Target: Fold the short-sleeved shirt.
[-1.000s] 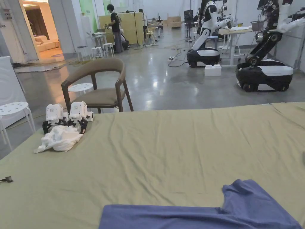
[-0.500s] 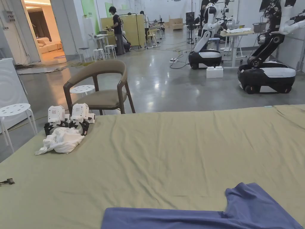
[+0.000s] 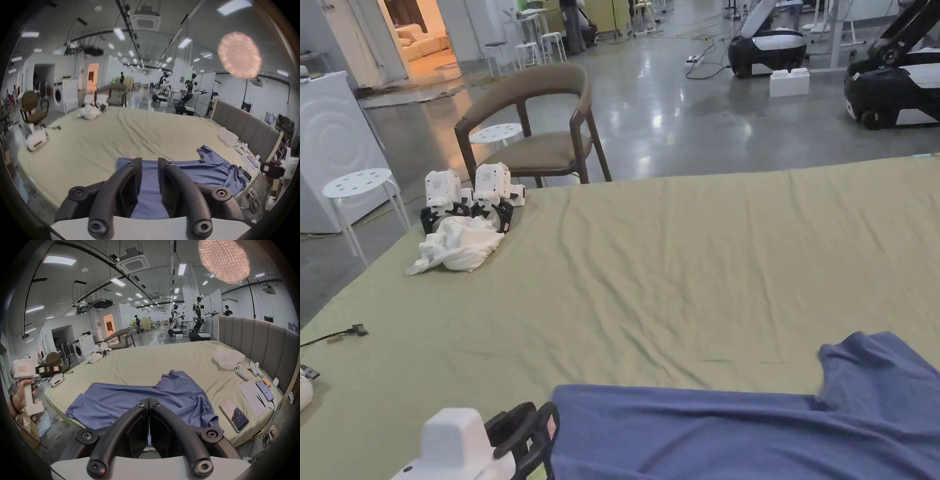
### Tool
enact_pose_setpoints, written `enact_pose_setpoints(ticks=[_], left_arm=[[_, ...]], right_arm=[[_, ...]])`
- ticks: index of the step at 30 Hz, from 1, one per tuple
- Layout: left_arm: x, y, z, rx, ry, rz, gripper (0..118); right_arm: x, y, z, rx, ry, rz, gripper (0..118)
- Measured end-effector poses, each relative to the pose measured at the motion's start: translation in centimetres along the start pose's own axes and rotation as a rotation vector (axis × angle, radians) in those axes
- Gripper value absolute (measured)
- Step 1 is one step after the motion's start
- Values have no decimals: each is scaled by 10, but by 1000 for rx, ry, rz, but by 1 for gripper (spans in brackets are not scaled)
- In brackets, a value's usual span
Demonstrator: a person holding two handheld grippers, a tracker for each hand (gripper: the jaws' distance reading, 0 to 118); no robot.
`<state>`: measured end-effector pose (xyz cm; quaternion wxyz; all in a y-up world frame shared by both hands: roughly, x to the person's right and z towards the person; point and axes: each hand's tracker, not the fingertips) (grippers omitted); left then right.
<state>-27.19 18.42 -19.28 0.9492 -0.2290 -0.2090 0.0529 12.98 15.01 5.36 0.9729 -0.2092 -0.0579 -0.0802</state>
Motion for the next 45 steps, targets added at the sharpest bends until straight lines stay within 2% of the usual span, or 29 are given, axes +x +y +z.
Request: enact_pose_setpoints(ticks=[3,6,8,11,13,14,18,23,24,26,27,28,30,33,35,36,37,38,39,41,42,43,45], left_arm=[[-28,-3,-83,-79,28,38,27],[-52,-12,-175,-257,140,75,60],[-64,-20,-218,-318,163,59,64],[-72,-31,-258,-389,223,34,60],[-79,-39,-276,-469,235,78,55],[-75,-42,-272,-443,259,65,48],[-55,-44,-270,-434,246,-89,35],[-49,-38,-275,-472,262,-95,26],[-46,-39,-274,-472,261,-114,23],[-40,-39,-273,-471,259,-133,11],[-38,-41,-273,-472,251,-134,6],[-38,-43,-275,-474,249,-134,5],[-37,-42,-276,-488,248,-134,5],[-37,-37,-281,-526,240,-132,5],[-40,-35,-286,-548,233,-156,5],[-40,-36,-286,-552,232,-166,5],[-38,-36,-286,-554,232,-175,5],[-38,-36,-287,-557,233,-180,5],[-37,-34,-287,-563,234,-186,5],[-36,-20,-279,-578,222,-202,2],[-38,-12,-270,-564,202,-177,2],[-40,2,-249,-507,163,-125,2],[-44,19,-211,-416,113,-76,2]], right_arm=[[9,-12,-8,-63,-21,-19,0],[17,-20,-9,-109,-60,-39,0],[24,-26,-6,-135,-87,-66,0],[38,-36,-5,-186,-139,-116,0],[47,-43,-4,-228,-122,-173,0],[53,-47,-5,-250,-103,-186,0],[72,-41,-24,-287,-126,-180,0],[108,20,-91,-214,-96,-187,0],[117,34,-111,-228,-84,-206,2],[135,54,-153,-269,-98,-228,44],[143,61,-181,-354,-121,-211,62],[151,65,-202,-397,-148,-197,65],[167,67,-251,-464,-169,-181,65],[190,52,-311,-603,-290,-157,64],[195,41,-334,-690,-319,-110,51],[197,35,-334,-667,-298,-118,48],[193,37,-329,-633,-298,-101,36],[189,39,-325,-618,-304,-83,15],[185,41,-322,-598,-301,-52,0],[176,42,-314,-588,-296,25,0],[175,44,-308,-579,-288,29,0],[176,51,-296,-540,-270,9,0],[160,63,-260,-464,-199,-103,0]])
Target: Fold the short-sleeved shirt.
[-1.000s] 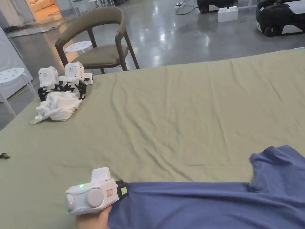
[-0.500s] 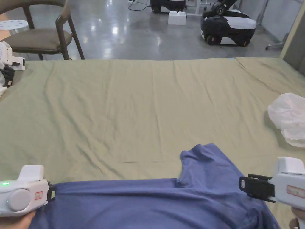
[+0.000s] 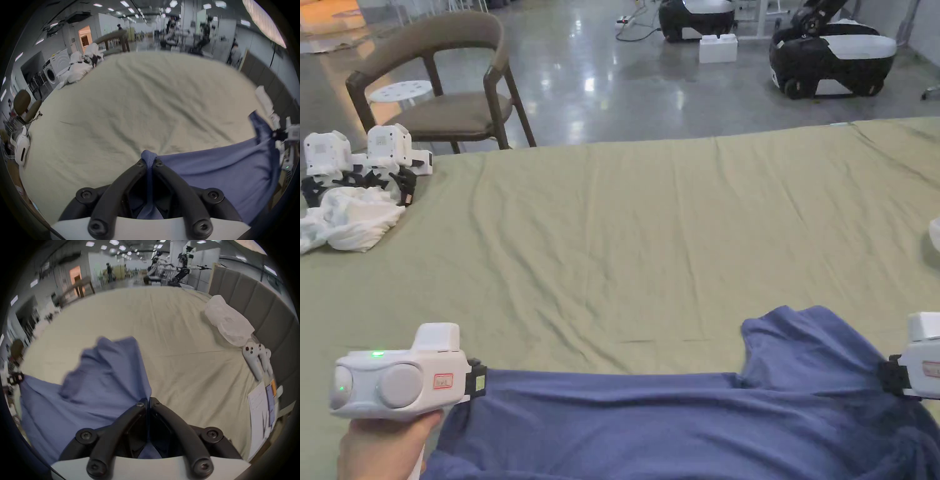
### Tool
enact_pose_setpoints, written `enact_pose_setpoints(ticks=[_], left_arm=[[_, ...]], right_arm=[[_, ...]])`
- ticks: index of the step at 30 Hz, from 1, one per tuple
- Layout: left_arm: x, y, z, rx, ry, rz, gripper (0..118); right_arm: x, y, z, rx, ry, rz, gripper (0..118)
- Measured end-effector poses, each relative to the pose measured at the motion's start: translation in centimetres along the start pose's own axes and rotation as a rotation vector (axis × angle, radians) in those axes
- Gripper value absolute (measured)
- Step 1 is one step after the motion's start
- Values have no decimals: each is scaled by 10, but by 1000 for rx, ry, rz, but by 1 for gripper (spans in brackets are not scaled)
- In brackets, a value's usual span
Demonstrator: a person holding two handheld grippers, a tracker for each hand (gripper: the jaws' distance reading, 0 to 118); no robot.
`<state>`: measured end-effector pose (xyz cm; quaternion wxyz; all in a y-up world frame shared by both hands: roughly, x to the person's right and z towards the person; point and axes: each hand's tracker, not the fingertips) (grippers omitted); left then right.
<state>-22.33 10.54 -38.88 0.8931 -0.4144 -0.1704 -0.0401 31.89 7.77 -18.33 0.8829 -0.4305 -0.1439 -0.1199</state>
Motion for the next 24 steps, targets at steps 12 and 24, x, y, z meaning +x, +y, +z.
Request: enact_pose_setpoints(ticks=[12,24], left_arm=[[-33,-141,139,19,-131,61,2],[-29,-195,123,-47,-94,72,82]], right_arm=[[21,-134,162,128,53,21,0],[16,-196,142,46,13,35,61]])
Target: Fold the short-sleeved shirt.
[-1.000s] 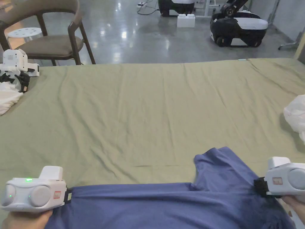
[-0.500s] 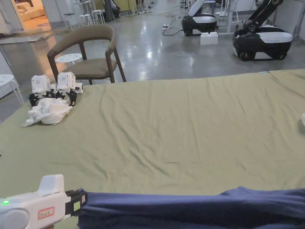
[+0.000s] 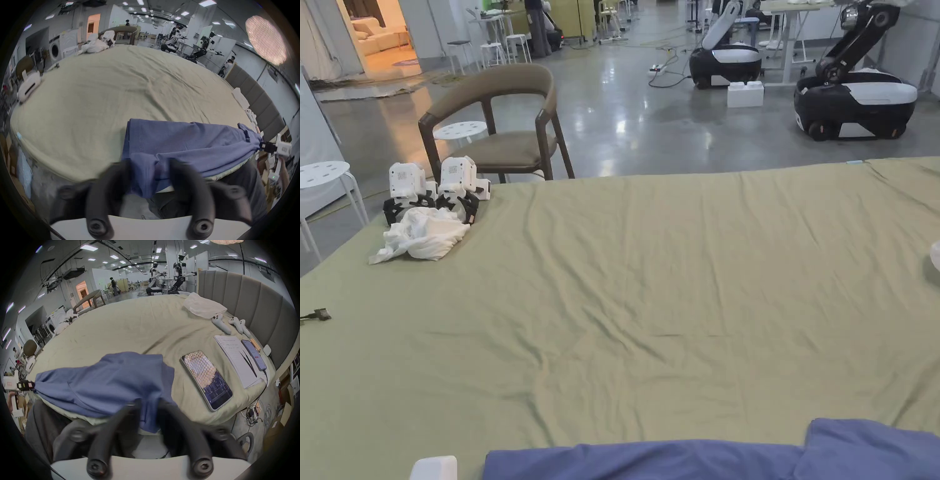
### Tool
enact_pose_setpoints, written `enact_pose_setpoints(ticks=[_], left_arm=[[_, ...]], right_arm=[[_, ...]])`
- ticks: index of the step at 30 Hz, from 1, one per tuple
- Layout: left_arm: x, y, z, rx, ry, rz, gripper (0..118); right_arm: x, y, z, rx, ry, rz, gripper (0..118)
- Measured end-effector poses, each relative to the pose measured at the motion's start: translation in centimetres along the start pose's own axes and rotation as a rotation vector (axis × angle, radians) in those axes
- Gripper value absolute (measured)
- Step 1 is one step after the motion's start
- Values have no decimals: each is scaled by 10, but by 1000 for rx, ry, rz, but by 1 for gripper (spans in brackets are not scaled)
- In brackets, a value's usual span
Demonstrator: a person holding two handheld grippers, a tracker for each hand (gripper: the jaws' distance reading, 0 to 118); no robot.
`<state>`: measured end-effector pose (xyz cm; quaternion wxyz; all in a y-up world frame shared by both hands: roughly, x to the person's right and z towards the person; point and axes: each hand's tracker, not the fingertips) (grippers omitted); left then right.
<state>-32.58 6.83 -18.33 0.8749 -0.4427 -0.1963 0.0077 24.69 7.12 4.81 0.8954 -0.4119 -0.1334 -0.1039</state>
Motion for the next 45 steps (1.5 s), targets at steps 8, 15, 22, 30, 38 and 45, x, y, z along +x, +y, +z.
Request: enact_pose_setpoints(ticks=[8,15,22,30,38,45], left_arm=[[68,17,120,489,144,-326,84],[110,19,206,725,35,-170,83],[143,-1,232,796,122,-216,9],[140,0,240,783,15,-168,0],[101,3,229,792,-241,-14,0],[-21,6,120,469,-351,457,104]], right_arm=[[-39,36,70,294,-12,122,66],[-98,42,132,521,77,130,64],[-128,27,157,605,214,61,2],[-133,29,160,618,192,68,0],[-129,27,155,585,200,49,0],[-122,6,144,471,219,15,0]])
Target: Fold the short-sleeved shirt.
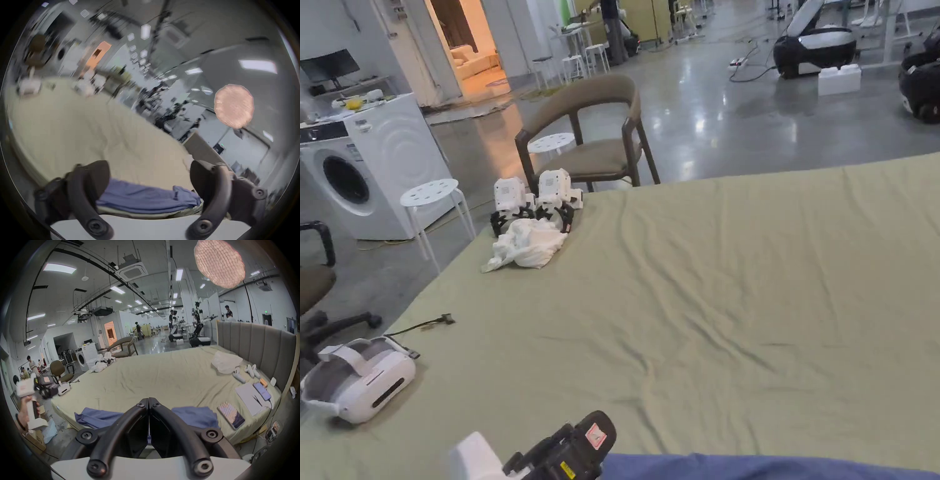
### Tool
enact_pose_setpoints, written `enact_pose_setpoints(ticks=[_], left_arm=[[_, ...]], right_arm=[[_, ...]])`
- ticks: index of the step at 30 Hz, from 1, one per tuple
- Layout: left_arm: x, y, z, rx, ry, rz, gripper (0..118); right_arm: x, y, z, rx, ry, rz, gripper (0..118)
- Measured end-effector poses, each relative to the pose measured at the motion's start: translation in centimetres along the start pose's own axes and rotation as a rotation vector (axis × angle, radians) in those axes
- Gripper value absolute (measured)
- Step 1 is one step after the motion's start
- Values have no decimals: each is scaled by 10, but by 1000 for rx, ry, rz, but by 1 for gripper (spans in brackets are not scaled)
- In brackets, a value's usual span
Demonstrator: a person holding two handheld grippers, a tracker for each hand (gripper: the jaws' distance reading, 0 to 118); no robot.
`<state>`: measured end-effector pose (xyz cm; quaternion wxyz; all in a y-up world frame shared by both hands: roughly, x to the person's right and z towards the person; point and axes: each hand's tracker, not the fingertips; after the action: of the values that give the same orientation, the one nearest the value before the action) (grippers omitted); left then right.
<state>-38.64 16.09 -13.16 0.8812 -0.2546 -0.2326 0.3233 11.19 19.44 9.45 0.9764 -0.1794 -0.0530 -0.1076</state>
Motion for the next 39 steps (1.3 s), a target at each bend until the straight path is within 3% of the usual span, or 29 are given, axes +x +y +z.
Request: enact_pose_setpoints(ticks=[6,10,12,16,17,22,27,31,36,39], left_arm=[[-87,-29,-60,-196,98,2,105],[-118,-49,-95,-274,132,147,101],[-126,-62,-101,-226,80,206,86],[-133,-71,-113,-207,65,391,15],[-132,-75,-118,-210,93,364,7],[-126,-65,-113,-158,115,378,2],[-110,-6,-84,-18,140,284,1],[-63,38,-69,-43,298,-103,1],[27,4,-85,-104,213,-346,2],[67,-46,-115,-190,120,-374,2]], right_arm=[[8,-18,-1,-76,-31,-74,0],[17,-30,-3,-89,-44,-99,0],[19,-33,-4,-94,-50,-105,0],[22,-39,-3,-98,-48,-107,0],[23,-39,-4,-104,-48,-110,0],[23,-41,1,-97,-53,-107,0],[26,-39,6,-91,-53,-106,0],[35,-49,6,-93,-42,-134,0],[38,-55,5,-99,-44,-183,0],[34,-50,12,-85,-34,-196,0]])
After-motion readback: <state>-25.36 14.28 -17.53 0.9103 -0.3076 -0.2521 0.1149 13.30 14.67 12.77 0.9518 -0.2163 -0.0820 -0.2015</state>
